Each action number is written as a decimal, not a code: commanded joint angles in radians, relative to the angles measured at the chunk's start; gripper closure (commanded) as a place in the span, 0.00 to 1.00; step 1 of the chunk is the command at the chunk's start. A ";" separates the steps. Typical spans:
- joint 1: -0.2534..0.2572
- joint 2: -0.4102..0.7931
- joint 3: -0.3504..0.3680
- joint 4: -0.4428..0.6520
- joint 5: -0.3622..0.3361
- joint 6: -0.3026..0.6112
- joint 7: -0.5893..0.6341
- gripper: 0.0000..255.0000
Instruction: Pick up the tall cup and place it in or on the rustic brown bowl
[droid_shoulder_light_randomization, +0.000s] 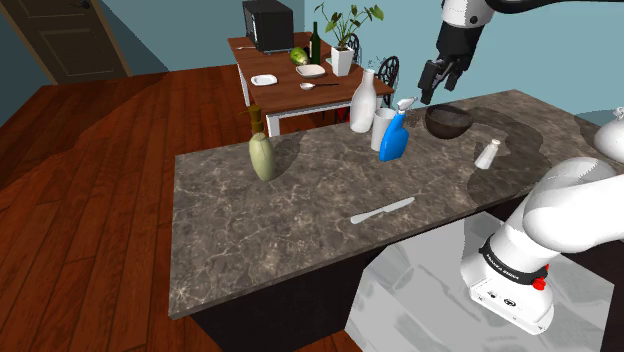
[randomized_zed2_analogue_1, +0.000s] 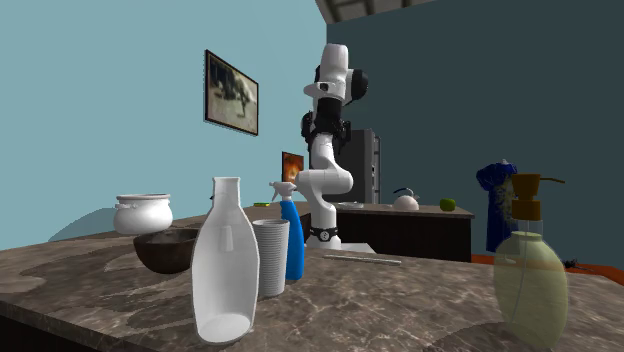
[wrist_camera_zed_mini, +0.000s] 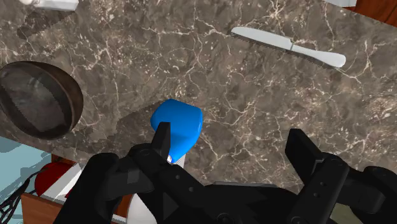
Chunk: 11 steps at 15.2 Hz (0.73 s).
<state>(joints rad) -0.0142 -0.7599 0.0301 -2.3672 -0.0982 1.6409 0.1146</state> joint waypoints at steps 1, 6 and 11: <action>0.000 0.000 0.000 0.000 0.000 0.000 0.000 0.00; -0.018 0.175 -0.095 0.057 -0.009 0.082 -0.098 0.00; -0.029 0.369 -0.178 0.148 0.010 0.143 -0.201 0.00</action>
<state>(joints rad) -0.0402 -0.4285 -0.1304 -2.2401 -0.0927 1.7762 -0.0622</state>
